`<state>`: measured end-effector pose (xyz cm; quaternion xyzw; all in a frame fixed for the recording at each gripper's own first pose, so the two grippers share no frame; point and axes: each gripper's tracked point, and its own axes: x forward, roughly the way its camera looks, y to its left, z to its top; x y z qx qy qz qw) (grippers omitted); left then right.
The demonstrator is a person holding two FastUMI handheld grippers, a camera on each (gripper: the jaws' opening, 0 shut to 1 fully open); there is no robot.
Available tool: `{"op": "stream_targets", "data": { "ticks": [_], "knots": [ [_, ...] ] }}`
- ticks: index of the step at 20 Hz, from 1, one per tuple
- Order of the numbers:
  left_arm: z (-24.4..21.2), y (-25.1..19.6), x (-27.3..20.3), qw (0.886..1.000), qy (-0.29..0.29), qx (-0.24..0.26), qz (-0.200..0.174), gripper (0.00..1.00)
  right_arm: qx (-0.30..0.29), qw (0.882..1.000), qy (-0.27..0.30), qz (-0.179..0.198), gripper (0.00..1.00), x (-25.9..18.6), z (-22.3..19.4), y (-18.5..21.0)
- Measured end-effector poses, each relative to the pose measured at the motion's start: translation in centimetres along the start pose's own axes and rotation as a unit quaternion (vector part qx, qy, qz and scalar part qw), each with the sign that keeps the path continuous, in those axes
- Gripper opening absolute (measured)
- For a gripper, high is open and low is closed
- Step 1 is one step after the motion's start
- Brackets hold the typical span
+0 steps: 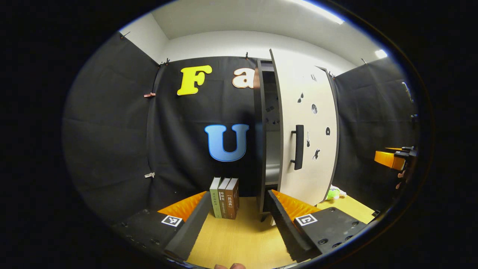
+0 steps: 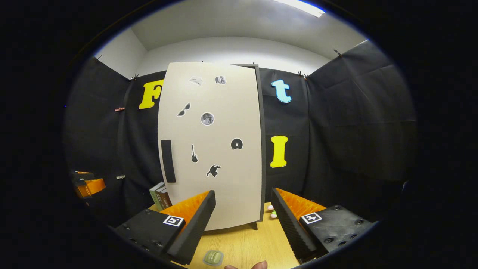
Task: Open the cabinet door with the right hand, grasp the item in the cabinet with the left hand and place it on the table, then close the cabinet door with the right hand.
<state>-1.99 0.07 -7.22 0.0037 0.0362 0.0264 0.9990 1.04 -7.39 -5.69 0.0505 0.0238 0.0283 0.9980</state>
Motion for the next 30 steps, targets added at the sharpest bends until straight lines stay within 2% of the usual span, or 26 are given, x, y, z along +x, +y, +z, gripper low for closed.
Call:
{"op": "stream_targets", "data": {
  "ticks": [13,14,30],
  "knots": [
    [0.16,-0.01,-0.63,1.000,-0.001,0.001,0.001,0.94,-0.001,1.000,-0.004,0.002,0.98,-0.70,0.39,0.14],
    [0.12,0.04,-0.64,1.000,-0.002,0.001,0.001,0.94,-0.002,1.000,-0.004,0.001,1.00,-0.68,0.38,0.09],
    [-0.07,-0.15,-0.25,1.000,0.000,0.000,-0.001,0.94,-0.004,1.000,-0.006,-0.003,0.98,-0.64,0.58,-0.34]
  ]
}}
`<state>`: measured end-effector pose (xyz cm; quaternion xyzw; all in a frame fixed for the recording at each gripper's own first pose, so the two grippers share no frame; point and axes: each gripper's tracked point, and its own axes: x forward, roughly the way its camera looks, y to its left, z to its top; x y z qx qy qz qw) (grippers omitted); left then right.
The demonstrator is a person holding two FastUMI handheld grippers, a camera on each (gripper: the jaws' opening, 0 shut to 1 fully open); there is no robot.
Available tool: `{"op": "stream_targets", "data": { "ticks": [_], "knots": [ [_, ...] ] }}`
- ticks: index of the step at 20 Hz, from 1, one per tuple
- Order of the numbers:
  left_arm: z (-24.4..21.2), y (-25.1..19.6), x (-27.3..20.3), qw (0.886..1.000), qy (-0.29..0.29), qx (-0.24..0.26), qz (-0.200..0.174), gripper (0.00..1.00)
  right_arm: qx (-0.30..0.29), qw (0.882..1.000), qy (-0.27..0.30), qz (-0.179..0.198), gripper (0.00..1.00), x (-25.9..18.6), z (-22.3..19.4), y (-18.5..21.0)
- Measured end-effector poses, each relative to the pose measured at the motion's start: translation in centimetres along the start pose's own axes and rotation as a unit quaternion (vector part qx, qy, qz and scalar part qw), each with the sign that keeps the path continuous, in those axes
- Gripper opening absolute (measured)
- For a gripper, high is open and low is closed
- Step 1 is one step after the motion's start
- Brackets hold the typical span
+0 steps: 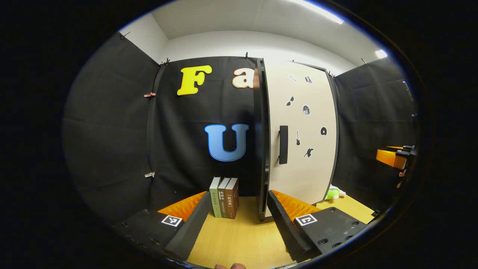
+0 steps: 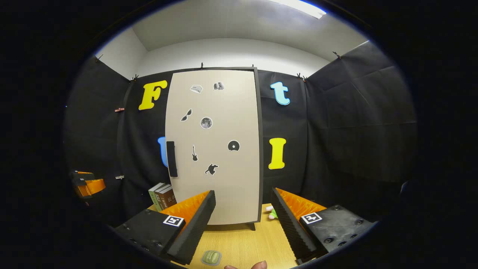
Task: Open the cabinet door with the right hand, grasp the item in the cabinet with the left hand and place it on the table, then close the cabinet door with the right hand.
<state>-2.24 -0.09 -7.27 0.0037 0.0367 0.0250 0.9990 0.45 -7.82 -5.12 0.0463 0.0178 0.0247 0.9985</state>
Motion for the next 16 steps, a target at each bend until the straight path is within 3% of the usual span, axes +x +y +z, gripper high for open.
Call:
{"op": "stream_targets", "data": {
  "ticks": [16],
  "knots": [
    [-0.21,-0.06,0.01,1.000,0.002,0.000,-0.002,0.94,-0.003,1.000,0.001,0.003,0.97,-0.10,-0.06,0.35]
  ]
}}
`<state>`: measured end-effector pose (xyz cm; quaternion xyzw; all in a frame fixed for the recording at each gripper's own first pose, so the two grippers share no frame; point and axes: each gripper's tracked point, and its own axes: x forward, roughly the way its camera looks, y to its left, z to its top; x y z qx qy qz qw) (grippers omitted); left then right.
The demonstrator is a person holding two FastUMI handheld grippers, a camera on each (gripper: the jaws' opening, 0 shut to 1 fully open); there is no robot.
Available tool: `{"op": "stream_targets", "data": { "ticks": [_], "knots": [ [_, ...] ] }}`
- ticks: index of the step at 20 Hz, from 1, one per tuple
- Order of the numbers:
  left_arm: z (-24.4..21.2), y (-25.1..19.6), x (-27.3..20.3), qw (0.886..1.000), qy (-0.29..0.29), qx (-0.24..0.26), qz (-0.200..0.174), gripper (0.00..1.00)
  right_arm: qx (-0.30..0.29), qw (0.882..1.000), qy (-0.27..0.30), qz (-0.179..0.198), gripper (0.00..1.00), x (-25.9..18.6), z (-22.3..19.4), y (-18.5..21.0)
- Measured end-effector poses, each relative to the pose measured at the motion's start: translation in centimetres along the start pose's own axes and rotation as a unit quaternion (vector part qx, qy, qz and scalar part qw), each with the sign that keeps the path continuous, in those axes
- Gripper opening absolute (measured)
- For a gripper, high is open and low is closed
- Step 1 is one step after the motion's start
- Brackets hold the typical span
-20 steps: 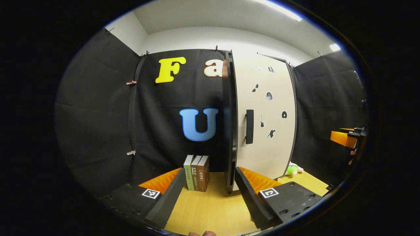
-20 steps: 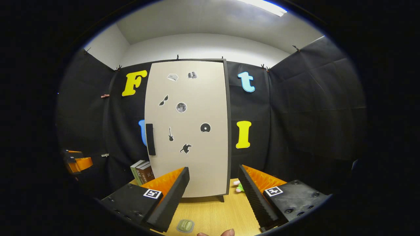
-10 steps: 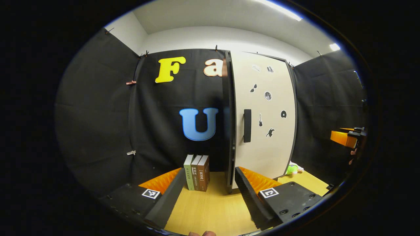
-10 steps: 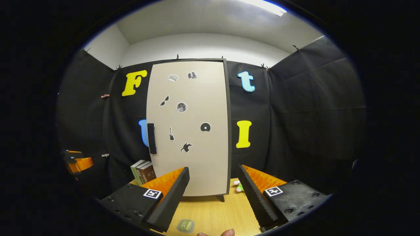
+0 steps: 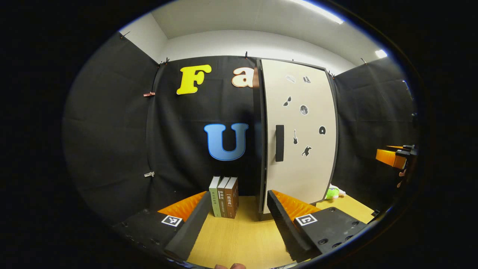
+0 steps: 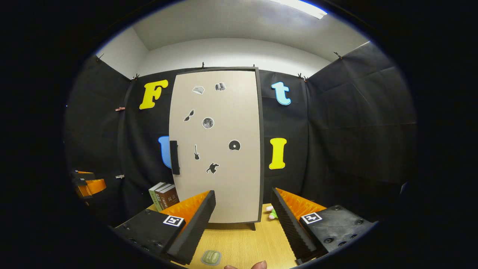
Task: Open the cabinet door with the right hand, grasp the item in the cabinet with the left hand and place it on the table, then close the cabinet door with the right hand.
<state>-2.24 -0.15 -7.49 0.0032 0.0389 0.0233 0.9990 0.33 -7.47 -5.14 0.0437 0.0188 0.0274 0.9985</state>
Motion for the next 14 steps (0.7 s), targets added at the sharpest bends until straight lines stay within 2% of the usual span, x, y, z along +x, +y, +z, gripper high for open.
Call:
{"op": "stream_targets", "data": {
  "ticks": [14],
  "knots": [
    [-0.02,-0.04,0.02,1.000,0.001,-0.001,0.000,0.94,-0.001,1.000,0.000,0.001,0.97,-0.05,0.00,0.05]
  ]
}}
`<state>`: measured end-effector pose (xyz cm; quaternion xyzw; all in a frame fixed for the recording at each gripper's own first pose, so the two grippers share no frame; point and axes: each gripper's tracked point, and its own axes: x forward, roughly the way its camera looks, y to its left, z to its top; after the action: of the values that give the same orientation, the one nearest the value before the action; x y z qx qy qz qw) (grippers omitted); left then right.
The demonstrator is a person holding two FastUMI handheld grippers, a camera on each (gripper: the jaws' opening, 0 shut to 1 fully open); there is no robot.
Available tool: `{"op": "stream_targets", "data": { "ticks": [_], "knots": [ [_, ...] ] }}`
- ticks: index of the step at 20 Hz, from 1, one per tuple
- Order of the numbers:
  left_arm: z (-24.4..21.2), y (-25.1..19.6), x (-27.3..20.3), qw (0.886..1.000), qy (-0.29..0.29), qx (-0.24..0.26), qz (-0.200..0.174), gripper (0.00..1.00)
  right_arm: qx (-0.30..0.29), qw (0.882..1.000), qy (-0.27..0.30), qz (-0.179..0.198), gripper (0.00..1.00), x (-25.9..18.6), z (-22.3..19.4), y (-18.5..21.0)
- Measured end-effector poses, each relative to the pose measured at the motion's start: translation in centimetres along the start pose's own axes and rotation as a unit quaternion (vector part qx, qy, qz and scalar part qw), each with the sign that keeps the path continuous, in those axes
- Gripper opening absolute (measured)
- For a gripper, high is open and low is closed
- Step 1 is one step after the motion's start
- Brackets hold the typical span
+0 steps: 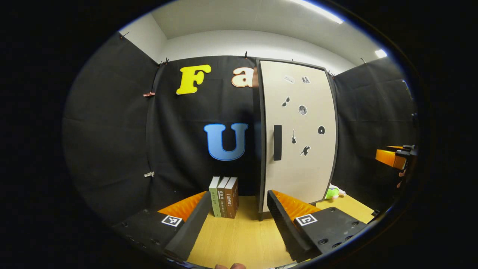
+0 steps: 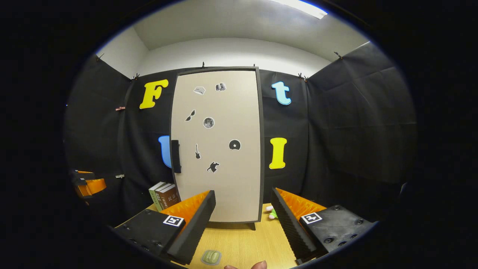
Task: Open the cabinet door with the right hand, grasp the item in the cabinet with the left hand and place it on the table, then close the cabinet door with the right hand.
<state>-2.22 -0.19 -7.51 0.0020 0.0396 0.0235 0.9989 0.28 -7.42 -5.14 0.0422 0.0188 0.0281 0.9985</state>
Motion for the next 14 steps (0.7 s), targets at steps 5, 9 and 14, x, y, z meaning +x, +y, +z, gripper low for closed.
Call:
{"op": "stream_targets", "data": {
  "ticks": [5,9,14],
  "knots": [
    [-0.07,0.14,-0.19,1.000,0.001,0.002,0.002,0.94,0.002,1.000,0.002,0.000,0.98,0.24,-0.15,0.00],
    [-0.10,0.32,-0.05,1.000,0.003,0.001,0.005,0.94,-0.002,1.000,0.002,0.003,0.98,0.32,-0.11,0.23],
    [-0.07,0.25,0.25,1.000,0.003,0.004,0.003,0.94,0.001,1.000,0.003,0.001,0.98,0.53,-0.29,0.17]
  ]
}}
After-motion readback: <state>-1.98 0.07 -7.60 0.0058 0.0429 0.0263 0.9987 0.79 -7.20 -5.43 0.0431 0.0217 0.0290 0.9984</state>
